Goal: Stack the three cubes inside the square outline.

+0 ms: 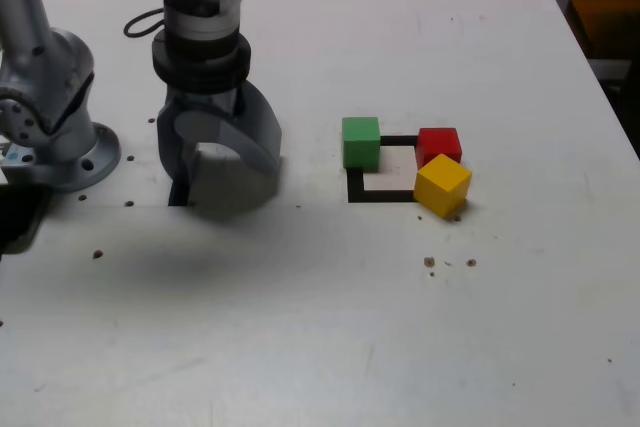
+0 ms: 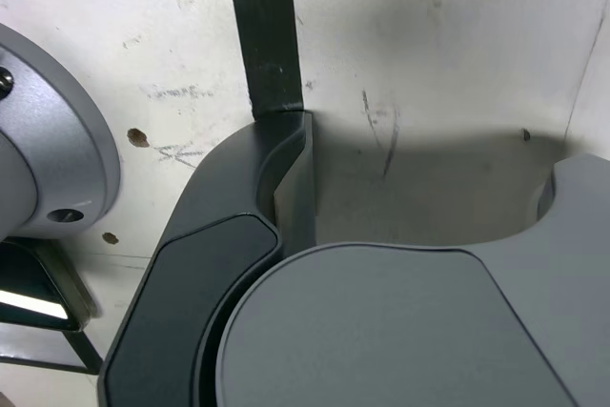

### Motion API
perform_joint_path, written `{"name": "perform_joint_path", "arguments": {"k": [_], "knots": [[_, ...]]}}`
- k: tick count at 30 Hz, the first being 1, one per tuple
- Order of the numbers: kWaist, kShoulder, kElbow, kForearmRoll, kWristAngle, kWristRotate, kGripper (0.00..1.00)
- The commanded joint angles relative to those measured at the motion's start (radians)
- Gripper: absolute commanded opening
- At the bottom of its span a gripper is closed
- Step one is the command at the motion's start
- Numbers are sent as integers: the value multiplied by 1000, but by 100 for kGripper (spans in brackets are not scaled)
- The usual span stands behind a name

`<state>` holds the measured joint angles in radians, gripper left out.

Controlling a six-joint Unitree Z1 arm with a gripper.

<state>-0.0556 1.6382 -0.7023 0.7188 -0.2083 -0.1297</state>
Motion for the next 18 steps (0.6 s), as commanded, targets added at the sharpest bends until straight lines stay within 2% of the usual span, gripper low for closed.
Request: {"name": "perform_joint_path", "arguments": {"k": [1,12,18], "knots": [[0,11,-1,9,7,-2,87],[0,-1,-30,51,37,-19,87],[0,-20,-120,163,92,-45,87]]}}
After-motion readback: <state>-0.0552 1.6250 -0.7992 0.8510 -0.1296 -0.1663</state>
